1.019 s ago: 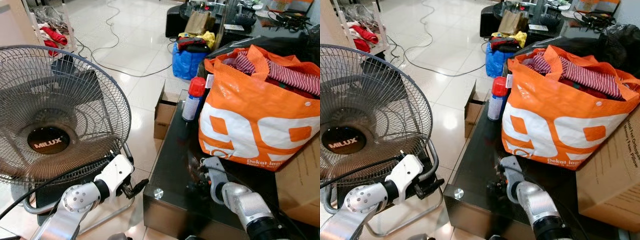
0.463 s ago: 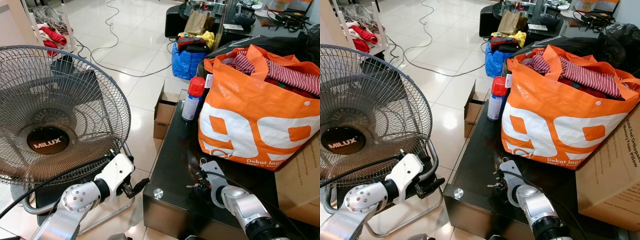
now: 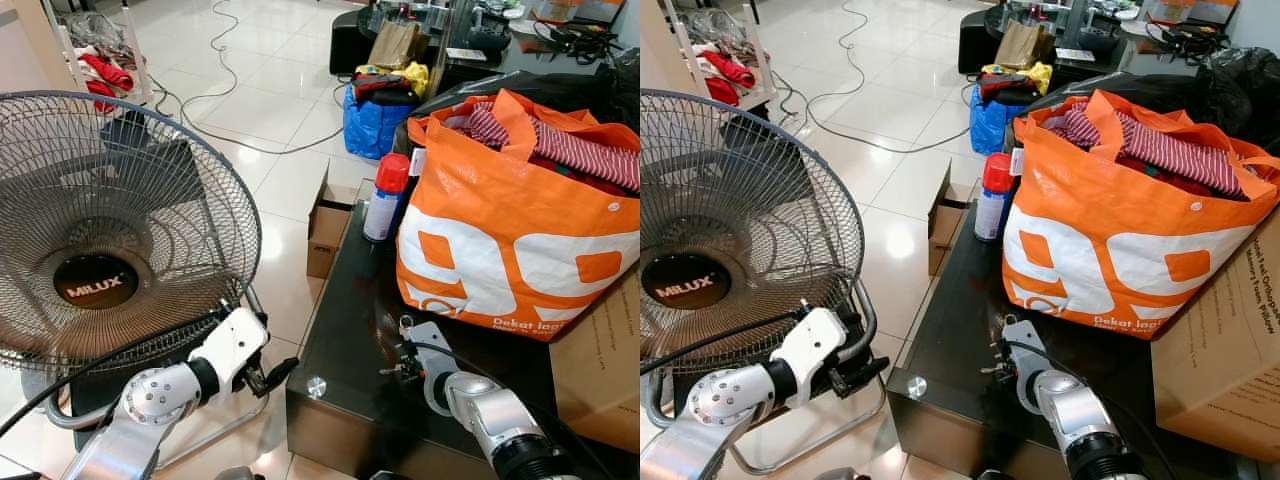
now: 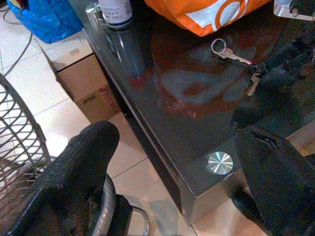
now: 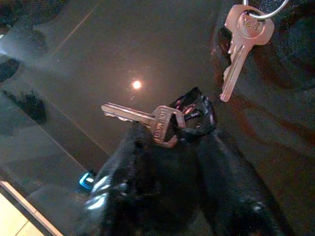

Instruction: Hang keys on a hook

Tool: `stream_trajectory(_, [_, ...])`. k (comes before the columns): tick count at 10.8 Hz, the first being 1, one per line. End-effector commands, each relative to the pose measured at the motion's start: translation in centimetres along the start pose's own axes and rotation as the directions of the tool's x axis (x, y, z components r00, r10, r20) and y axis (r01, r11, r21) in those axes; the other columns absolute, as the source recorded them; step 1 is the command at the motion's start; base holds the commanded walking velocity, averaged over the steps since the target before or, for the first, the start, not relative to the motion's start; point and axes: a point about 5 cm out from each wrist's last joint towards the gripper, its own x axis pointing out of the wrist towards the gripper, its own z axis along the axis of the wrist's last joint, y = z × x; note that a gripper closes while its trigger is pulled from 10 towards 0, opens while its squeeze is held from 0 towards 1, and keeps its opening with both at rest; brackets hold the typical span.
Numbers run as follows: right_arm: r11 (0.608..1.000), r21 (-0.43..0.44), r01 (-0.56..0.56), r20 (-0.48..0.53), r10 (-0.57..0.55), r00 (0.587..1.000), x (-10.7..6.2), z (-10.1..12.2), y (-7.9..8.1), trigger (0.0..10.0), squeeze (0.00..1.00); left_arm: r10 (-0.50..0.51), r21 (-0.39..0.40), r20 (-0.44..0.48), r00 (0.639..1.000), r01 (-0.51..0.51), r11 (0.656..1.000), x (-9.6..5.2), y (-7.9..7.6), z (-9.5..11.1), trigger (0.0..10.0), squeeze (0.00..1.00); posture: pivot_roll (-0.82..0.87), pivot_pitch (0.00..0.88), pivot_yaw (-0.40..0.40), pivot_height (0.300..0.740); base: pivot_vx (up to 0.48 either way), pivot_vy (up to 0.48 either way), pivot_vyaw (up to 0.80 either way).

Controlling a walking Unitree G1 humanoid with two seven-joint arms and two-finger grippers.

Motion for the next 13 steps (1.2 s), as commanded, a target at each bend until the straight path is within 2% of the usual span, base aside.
stream_trajectory(1, [1.000, -0.003, -0.001, -0.006, 0.001, 1.000, 0.1, 0.0, -0.1, 0.0, 0.00, -0.001, 0.015, 0.007, 1.000, 0.001, 1.000, 0.2, 0.2, 0.2, 10.0, 0.00, 0.03, 0.009, -0.042, 0.740, 0.000, 0.000, 0.00])
stream_trajectory(4, [1.000, -0.011, -0.015, 0.014, 0.015, 1.000, 0.1, 0.1, 0.0, 0.0, 0.00, -0.006, 0.017, 0.003, 1.000, 0.006, 1.000, 0.4, 0.2, -0.3, 10.0, 0.00, 0.03, 0.002, -0.040, 0.740, 0.000, 0.000, 0.00])
stream_trajectory(5, [1.000, -0.004, -0.027, 0.066, 0.027, 0.997, 0.0, 0.7, 0.0, 0.0, 0.00, -0.007, 0.018, 0.002, 1.000, 0.007, 1.000, 0.3, 0.2, -0.4, 10.0, 0.00, 0.03, 0.001, -0.040, 0.740, 0.000, 0.000, 0.00])
stream_trajectory(6, [0.999, -0.044, -0.031, 0.090, 0.035, 0.995, -0.2, 1.1, -0.1, 0.0, 0.00, -0.008, 0.018, 0.001, 1.000, 0.008, 1.000, 0.3, 0.2, -0.6, 10.0, 0.00, 0.03, 0.003, -0.039, 0.740, 0.000, 0.000, 0.00])
stream_trajectory(7, [0.987, -0.161, -0.023, 0.074, 0.036, 0.997, -0.3, 1.1, -0.5, 0.0, 0.00, -0.009, 0.019, 0.001, 1.000, 0.009, 1.000, 0.2, 0.2, -0.8, 10.0, 0.00, 0.03, 0.005, -0.039, 0.740, 0.000, 0.000, 0.00])
stream_trajectory(9, [0.975, -0.216, -0.053, 0.095, 0.076, 0.993, -0.7, 1.8, -0.7, 0.0, 0.00, -0.007, 0.018, 0.001, 1.000, 0.007, 1.000, 0.4, 0.4, -1.1, 10.0, 0.00, 0.03, 0.012, -0.041, 0.740, 0.000, 0.000, 0.00])
stream_trajectory(10, [0.972, -0.219, -0.078, 0.113, 0.105, 0.988, -1.0, 2.4, -0.8, 1.3, 0.00, -0.004, 0.016, -0.001, 1.000, 0.004, 1.000, 0.5, 0.4, -1.3, 10.0, 0.00, 0.03, 0.013, -0.041, 0.740, 0.000, 0.000, 0.00])
stream_trajectory(11, [0.978, -0.192, -0.083, 0.127, 0.109, 0.986, -1.1, 2.7, -0.7, 10.0, 1.00, -0.004, 0.015, -0.002, 1.000, 0.004, 1.000, 0.6, 0.4, -1.3, 10.0, 0.00, 0.03, 0.016, -0.042, 0.740, 0.000, 0.000, 0.00])
stream_trajectory(13, [0.985, -0.127, -0.119, 0.133, 0.135, 0.982, -0.9, 2.8, 0.4, 10.0, 1.00, -0.004, 0.014, 0.000, 1.000, 0.004, 1.000, 0.8, 0.3, -1.5, 10.0, 0.00, 0.03, 0.019, -0.043, 0.740, 0.000, 0.000, 0.00])
